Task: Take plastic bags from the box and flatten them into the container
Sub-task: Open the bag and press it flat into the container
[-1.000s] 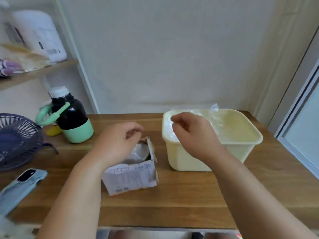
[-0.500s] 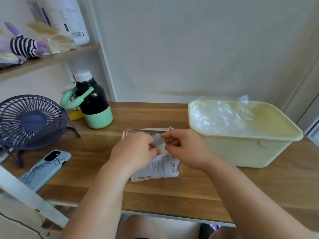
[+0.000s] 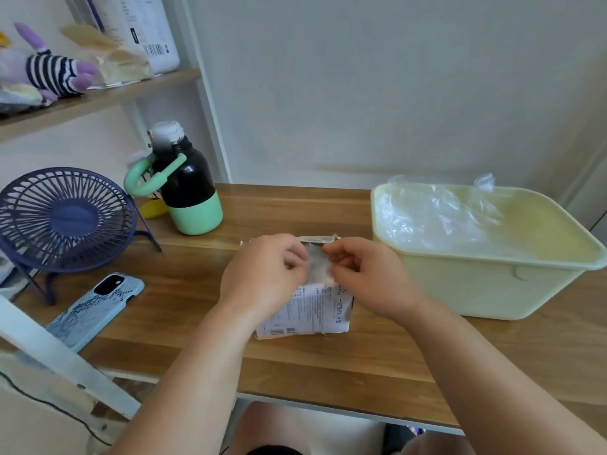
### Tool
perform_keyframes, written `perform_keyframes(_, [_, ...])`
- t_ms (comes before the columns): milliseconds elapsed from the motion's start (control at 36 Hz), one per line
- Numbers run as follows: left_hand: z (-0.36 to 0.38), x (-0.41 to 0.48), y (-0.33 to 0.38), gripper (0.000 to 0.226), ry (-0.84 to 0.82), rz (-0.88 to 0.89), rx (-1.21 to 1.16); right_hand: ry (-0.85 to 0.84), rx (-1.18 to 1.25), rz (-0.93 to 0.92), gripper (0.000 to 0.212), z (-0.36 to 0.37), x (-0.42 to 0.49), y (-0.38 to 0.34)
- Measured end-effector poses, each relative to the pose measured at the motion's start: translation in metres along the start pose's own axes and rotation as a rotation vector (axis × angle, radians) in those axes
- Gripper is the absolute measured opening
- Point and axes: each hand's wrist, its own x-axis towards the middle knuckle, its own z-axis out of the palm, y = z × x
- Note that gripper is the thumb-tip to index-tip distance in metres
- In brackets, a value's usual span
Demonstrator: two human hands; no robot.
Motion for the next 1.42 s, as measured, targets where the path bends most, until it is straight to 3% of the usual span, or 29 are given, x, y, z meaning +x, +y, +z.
perform_keyframes(111, [-0.003, -0.002, -0.002, 0.018, 0.196, 0.055, -0.38, -0.034, 0.088, 0.039, 0.029, -0.001, -0.001, -0.006])
perform_keyframes(194, [-0.003, -0.001, 0.002, 0.022, 0.198, 0.118, -0.452, -0.047, 0.098, 0.058, 0.031, -0.001, 0.001, -0.008])
perform_keyframes(250, [-0.002, -0.001, 0.006, 0.026, 0.179, 0.169, -0.497, -0.044, 0.046, 0.016, 0.012, -0.001, 0.002, -0.012])
perform_keyframes(333, [0.0, -0.001, 0.007, 0.03, 0.173, 0.201, -0.592, -0.014, 0.12, 0.045, 0.018, -0.001, 0.006, -0.015])
perform_keyframes(500, [0.002, -0.002, 0.0, 0.07, 0.013, 0.04, -0.499, 0.118, 0.597, 0.169, 0.021, -0.016, 0.013, -0.025])
perform_keyframes(667, [0.002, -0.006, 0.005, 0.066, -0.075, 0.087, -0.228, 0.157, 1.194, 0.148, 0.017, -0.039, 0.024, -0.037])
perform_keyframes(806, [-0.005, -0.006, 0.019, 0.071, 0.014, 0.152, -0.369, 0.164, 1.303, 0.127, 0.026, -0.053, 0.021, -0.038])
perform_keyframes(917, [-0.008, 0.001, 0.033, 0.057, 0.054, 0.225, -0.552, 0.045, 1.32, 0.138, 0.01, -0.058, 0.017, -0.036])
perform_keyframes(972, [-0.004, 0.004, 0.043, 0.029, 0.178, 0.294, -0.52, 0.013, 1.293, 0.163, 0.017, -0.064, 0.013, -0.034])
perform_keyframes(1028, [0.0, 0.007, 0.05, 0.034, 0.308, 0.366, -0.456, 0.019, 1.285, 0.2, 0.026, -0.075, 0.009, -0.032])
perform_keyframes(1139, [0.001, 0.019, 0.062, 0.017, 0.558, 0.627, -0.149, 0.079, 1.164, 0.233, 0.075, -0.115, 0.001, -0.027])
perform_keyframes(1195, [0.004, 0.027, 0.073, 0.026, 0.619, 0.715, -0.012, 0.079, 1.034, 0.223, 0.076, -0.133, -0.002, -0.029])
perform_keyframes(1306, [0.01, 0.028, 0.106, 0.042, 0.427, 0.683, -0.034, 0.219, 0.892, 0.233, 0.041, -0.149, -0.005, -0.027])
perform_keyframes(1361, [0.011, 0.026, 0.115, 0.07, 0.19, 0.546, -0.212, 0.27, 0.899, 0.234, 0.019, -0.152, -0.007, -0.024])
perform_keyframes(1417, [0.012, 0.027, 0.122, 0.099, -0.076, 0.412, -0.342, 0.282, 0.925, 0.218, 0.015, -0.161, -0.012, -0.018])
